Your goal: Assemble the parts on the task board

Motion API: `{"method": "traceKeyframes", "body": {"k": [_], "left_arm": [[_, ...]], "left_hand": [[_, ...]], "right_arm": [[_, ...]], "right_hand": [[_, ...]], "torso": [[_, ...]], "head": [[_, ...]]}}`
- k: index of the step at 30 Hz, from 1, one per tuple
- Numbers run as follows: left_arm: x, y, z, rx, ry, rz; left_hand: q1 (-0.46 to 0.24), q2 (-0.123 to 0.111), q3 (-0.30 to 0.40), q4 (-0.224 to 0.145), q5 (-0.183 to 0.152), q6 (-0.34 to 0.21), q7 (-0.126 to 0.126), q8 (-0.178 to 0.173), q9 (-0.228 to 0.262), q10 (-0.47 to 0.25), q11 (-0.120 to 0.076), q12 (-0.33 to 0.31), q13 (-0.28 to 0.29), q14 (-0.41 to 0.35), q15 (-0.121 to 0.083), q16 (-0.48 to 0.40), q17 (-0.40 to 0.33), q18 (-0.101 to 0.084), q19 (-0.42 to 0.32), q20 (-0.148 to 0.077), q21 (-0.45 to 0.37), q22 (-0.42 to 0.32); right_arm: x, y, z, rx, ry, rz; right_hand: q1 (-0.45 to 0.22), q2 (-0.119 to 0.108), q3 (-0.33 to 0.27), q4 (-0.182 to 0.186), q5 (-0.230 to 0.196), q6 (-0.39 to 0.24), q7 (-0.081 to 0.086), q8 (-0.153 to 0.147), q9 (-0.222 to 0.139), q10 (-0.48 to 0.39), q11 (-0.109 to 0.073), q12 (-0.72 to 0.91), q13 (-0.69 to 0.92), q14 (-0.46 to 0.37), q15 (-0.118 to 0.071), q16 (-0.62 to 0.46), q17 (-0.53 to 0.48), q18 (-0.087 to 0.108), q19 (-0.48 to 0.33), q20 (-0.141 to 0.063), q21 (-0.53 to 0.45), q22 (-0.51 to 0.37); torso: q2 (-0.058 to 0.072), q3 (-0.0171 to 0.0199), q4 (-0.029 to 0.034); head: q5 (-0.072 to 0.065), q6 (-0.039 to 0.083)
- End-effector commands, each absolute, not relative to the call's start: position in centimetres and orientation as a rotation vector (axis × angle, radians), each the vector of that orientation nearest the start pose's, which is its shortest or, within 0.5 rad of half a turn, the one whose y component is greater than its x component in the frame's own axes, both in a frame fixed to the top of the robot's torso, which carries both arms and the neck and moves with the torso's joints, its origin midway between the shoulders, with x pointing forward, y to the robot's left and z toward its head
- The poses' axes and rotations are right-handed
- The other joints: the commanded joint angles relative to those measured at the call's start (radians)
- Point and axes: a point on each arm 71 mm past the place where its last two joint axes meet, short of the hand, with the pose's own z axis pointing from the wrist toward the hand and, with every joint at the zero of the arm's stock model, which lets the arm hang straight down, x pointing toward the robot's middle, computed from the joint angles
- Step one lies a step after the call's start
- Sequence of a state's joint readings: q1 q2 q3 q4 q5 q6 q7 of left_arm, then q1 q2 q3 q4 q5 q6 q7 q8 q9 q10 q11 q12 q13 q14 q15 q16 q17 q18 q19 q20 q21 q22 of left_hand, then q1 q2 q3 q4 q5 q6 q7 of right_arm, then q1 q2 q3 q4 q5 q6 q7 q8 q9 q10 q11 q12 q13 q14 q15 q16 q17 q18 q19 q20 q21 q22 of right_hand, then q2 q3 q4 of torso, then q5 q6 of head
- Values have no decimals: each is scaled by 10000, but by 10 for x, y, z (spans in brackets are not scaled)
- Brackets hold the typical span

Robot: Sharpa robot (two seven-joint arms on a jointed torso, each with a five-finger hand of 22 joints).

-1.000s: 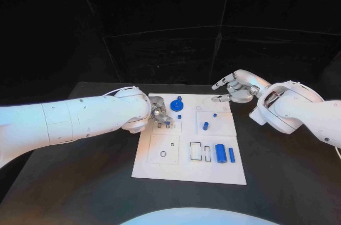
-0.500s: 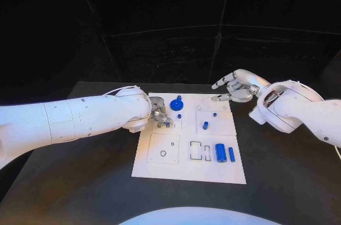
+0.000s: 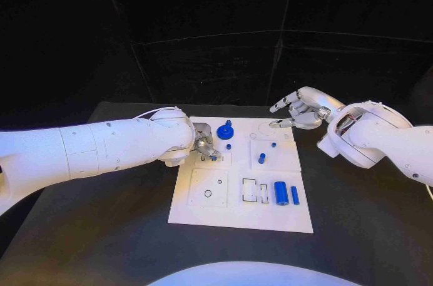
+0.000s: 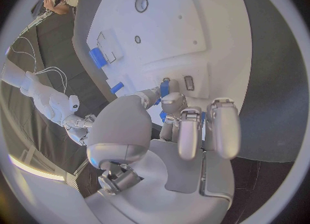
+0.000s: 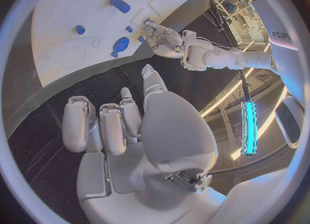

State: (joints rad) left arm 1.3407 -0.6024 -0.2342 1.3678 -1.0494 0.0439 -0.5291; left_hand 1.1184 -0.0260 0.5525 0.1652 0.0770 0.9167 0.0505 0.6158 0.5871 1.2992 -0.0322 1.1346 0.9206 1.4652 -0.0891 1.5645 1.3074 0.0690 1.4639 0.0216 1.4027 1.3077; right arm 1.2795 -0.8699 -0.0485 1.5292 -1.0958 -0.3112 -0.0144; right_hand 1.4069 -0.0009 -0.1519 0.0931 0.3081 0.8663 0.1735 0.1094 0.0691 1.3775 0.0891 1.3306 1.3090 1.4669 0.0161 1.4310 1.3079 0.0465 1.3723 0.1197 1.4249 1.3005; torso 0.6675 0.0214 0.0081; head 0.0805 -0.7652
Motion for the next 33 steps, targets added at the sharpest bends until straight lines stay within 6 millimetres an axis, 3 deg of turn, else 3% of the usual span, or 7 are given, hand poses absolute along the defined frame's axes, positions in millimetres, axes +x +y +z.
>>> {"method": "traceKeyframes", "body": {"k": [1, 8, 17, 23, 33], "left_arm": [[501, 149, -232, -411, 23168, -3269], [500, 149, -233, -314, 23284, -3249], [499, 149, -233, -364, 23297, -3310], [498, 150, -233, -509, 23320, -3404], [499, 151, -234, -619, 23491, -3431]], "left_hand": [[-100, -16, 1466, -1533, -63, -33, -59, -37, -24, 56, 23, 52, 21, 1056, -15, 62, 2634, -152, 229, -45, -10, 102], [-103, -92, 1358, -1649, -75, -3, -48, -168, -120, 80, 33, 115, 88, 1056, -2, 62, 2634, -157, 235, -32, -1, 128], [-61, 22, 1406, -1737, -37, 147, -70, -215, -191, 86, 18, 132, 98, 1056, -6, 62, 2634, -170, 261, -27, 44, 203], [-198, 52, 1528, -1799, 160, 263, -84, -253, -253, 111, 3, 125, 66, 1056, -15, 62, 2634, -181, 285, -32, 81, 264], [-572, 136, 1617, -1732, 226, 422, -112, -282, -323, 173, -14, 127, 28, 1056, -24, 62, 2634, -182, 290, -36, 80, 276]], "right_arm": [[497, -212, -148, 1087, 16738, 8563], [498, -213, -149, 1107, 16750, 8526], [498, -212, -149, 1107, 16757, 8521], [499, -213, -149, 1111, 16753, 8502], [502, -214, -150, 1147, 16752, 8425]], "right_hand": [[-16, 98, -73, 3, 38, 95, 1, 50, -3, 4, -36, -9, 58, 517, -68, -36, 209, 195, -44, 7, -58, -14], [-17, 103, -80, 8, 40, 108, -2, 59, -1, 5, -38, -7, 58, 518, -69, -36, 211, 195, -42, 6, -58, -12], [-17, 103, -80, 8, 40, 108, -2, 59, -1, 5, -38, -7, 58, 518, -69, -36, 211, 195, -42, 6, -58, -12], [-17, 103, -80, 8, 40, 108, -2, 59, -1, 5, -38, -7, 58, 518, -69, -36, 211, 195, -42, 6, -58, -12], [-16, 110, -90, 13, 46, 126, -6, 71, 2, -1, -42, -15, 49, 516, -72, -41, 204, 197, -47, 5, -63, -19]], "torso": [[-9, 5, 3], [-2, -2, 3], [-2, -8, 1], [4, -15, 1], [1, -3, -14]], "head": [[30, -9], [41, -16], [57, -24], [34, -25], [56, -48]]}}
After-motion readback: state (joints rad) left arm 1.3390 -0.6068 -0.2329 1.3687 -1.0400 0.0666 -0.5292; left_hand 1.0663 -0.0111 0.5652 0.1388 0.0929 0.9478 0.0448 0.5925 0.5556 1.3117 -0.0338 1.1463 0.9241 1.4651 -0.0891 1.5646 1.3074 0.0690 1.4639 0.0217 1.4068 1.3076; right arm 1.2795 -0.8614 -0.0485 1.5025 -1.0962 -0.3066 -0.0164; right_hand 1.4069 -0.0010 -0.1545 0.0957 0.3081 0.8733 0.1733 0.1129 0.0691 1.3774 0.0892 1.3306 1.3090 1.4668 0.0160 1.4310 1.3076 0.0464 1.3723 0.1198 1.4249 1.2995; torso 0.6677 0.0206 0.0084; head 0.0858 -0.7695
